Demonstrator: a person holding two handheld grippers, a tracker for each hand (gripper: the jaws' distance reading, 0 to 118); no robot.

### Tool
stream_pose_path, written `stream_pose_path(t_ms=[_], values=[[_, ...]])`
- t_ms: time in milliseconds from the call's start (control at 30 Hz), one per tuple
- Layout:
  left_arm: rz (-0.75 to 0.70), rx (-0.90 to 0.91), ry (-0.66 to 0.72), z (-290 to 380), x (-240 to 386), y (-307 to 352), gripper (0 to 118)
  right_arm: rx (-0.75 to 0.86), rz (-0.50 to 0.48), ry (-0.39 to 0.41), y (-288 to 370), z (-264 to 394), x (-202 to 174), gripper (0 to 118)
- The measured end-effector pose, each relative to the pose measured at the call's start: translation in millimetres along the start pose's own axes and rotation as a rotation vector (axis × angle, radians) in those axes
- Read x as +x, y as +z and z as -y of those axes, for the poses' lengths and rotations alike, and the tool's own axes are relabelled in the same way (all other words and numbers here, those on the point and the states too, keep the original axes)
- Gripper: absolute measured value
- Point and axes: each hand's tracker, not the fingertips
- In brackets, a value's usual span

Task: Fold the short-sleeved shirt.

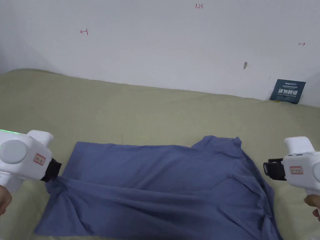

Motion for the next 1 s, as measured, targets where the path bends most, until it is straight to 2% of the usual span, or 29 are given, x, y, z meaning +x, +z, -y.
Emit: stream_pose_path(t_ms=[33,67,100,167,300,367,400,467,500,567,667,733,767,833,1000], values=[[-0.013,0.046,-0.005,1,4,15,22,0.035,-0.001,0.008,24,-1,-11,42],[-0.026,0.078,-0.01,2,9,28,22,0.063,0.014,0.007,37,0,-17,30],[-0.026,0.118,-0.031,3,14,45,22,0.088,0.034,0.002,52,1,-26,12],[-0.072,0.238,-0.057,9,29,81,22,0.132,0.002,-0.041,84,7,-40,9],[-0.102,0.352,-0.056,32,55,135,22,0.173,-0.03,-0.076,142,34,-75,7],[-0.025,0.422,-0.01,59,68,157,21,0.223,-0.04,-0.102,172,58,-96,7],[-0.021,0.436,0.024,72,75,162,18,0.244,-0.067,-0.115,182,70,-103,7],[-0.035,0.445,0.064,106,93,170,0,0.256,-0.04,-0.135,197,96,-121,7],[-0.054,0.467,0.097,124,101,172,0,0.251,-0.036,-0.14,203,106,-127,7],[-0.044,0.423,0.126,158,112,164,0,0.223,-0.03,-0.153,210,129,-142,7],[-0.059,0.37,0.175,205,131,155,0,0.178,-0.001,-0.133,211,167,-163,7],[-0.054,0.328,0.182,226,138,146,0,0.122,-0.023,-0.114,206,187,-175,3],[-0.04,0.307,0.195,234,143,142,0,0.093,-0.028,-0.129,203,196,-179,2],[-0.009,0.272,0.171,242,150,137,0,0.055,-0.072,-0.167,199,206,-185,1],[0.01,0.261,0.17,233,147,125,0,0.048,-0.094,-0.173,193,203,-182,1]])
